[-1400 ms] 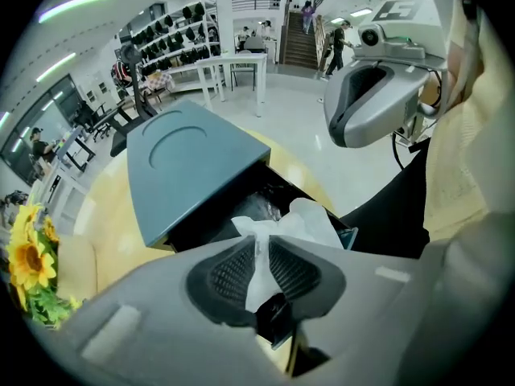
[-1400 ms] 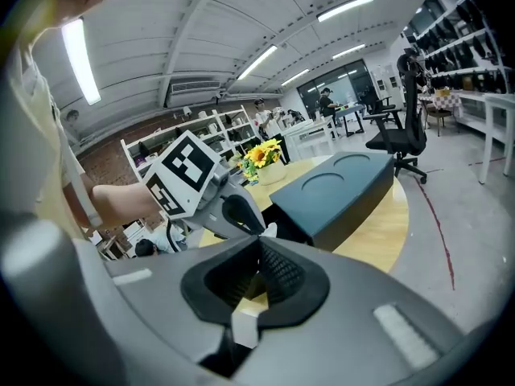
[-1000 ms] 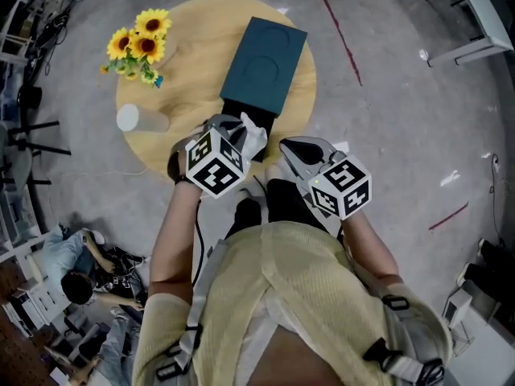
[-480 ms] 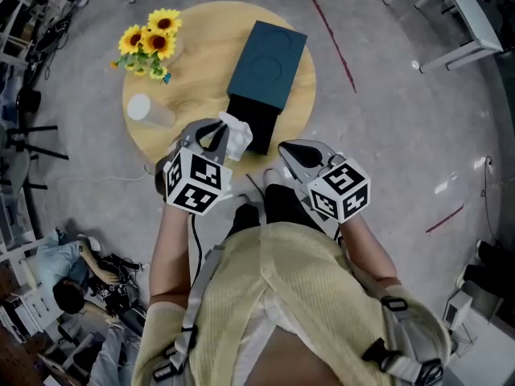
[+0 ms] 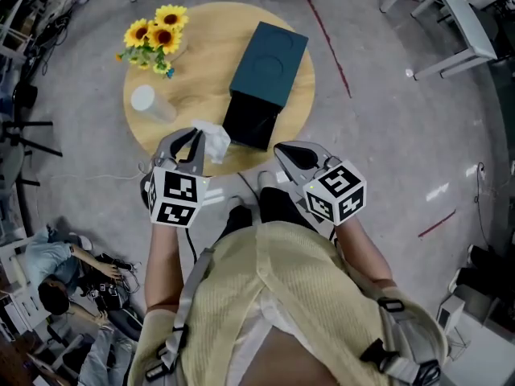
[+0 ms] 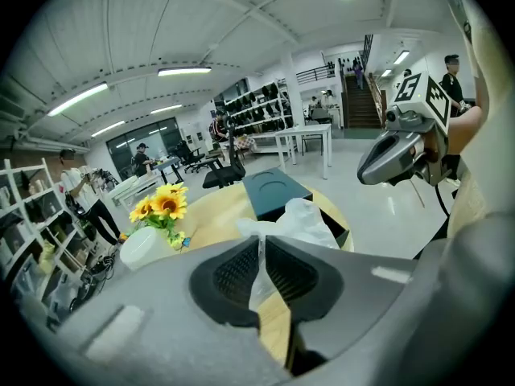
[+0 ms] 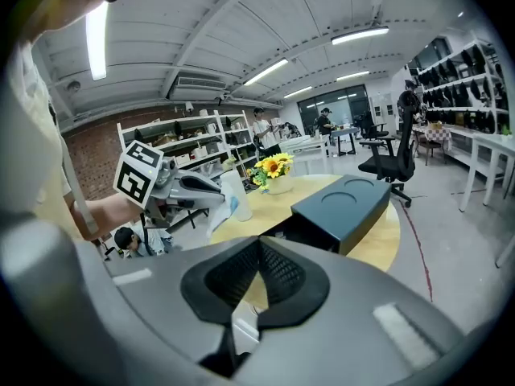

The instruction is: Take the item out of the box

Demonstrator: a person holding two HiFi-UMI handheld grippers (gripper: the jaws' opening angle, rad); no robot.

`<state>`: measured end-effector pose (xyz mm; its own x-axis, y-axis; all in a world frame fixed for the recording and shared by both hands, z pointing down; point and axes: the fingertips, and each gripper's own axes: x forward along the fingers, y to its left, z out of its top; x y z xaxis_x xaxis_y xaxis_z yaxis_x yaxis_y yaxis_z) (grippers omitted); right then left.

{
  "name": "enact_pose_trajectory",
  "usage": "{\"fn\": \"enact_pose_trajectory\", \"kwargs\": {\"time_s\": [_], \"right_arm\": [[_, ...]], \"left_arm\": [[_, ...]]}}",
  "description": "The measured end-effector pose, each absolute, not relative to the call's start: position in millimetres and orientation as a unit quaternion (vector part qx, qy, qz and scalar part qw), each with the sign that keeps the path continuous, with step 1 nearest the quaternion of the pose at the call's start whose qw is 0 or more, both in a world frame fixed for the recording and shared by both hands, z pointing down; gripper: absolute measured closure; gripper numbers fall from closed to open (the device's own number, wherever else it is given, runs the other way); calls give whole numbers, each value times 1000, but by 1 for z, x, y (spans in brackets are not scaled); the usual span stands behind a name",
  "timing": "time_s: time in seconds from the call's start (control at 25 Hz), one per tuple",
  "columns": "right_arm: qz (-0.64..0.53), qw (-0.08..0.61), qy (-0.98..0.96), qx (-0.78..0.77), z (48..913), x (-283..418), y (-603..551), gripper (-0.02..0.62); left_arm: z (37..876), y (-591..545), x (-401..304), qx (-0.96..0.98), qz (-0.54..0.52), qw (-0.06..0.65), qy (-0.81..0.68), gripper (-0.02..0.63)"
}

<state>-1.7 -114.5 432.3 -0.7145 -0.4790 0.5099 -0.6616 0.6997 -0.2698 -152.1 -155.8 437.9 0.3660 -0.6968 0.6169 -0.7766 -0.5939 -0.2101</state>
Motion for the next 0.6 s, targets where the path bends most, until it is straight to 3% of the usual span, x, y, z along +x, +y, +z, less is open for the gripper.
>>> {"fn": "enact_pose_trajectory", "kwargs": {"time_s": [0.6], "right_arm": [[211, 201, -901, 320, 425, -12, -115, 592]], "left_arm": [[448, -122, -211, 781, 359, 88, -502, 574]]}}
